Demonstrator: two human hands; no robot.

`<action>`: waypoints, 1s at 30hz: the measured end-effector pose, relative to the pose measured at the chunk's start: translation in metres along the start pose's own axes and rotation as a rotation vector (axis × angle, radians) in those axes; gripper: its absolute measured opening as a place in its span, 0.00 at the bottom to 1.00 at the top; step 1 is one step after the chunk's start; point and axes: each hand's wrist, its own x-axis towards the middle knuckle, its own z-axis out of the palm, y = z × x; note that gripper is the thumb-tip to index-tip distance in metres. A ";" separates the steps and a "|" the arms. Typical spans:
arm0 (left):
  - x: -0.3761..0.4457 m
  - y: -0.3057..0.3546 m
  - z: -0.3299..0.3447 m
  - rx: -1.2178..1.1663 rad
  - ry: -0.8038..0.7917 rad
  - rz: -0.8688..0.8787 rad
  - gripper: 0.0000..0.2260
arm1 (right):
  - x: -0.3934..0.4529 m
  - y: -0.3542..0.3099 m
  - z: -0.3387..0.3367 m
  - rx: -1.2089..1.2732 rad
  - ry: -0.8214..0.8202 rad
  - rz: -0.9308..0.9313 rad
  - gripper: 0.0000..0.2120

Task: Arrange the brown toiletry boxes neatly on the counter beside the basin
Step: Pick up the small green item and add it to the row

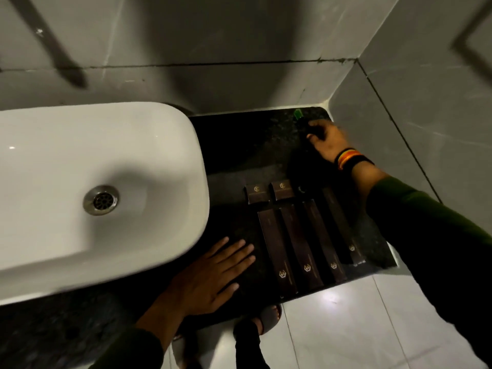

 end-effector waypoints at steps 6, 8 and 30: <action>0.000 0.001 -0.002 0.024 0.019 -0.003 0.31 | 0.071 -0.017 0.025 -0.328 -0.219 -0.076 0.33; -0.001 0.001 0.000 0.018 0.018 -0.005 0.31 | 0.081 -0.017 0.034 -0.375 -0.263 -0.048 0.31; 0.000 -0.007 0.007 0.022 0.040 0.038 0.31 | -0.091 0.036 -0.005 -0.100 -0.067 0.105 0.15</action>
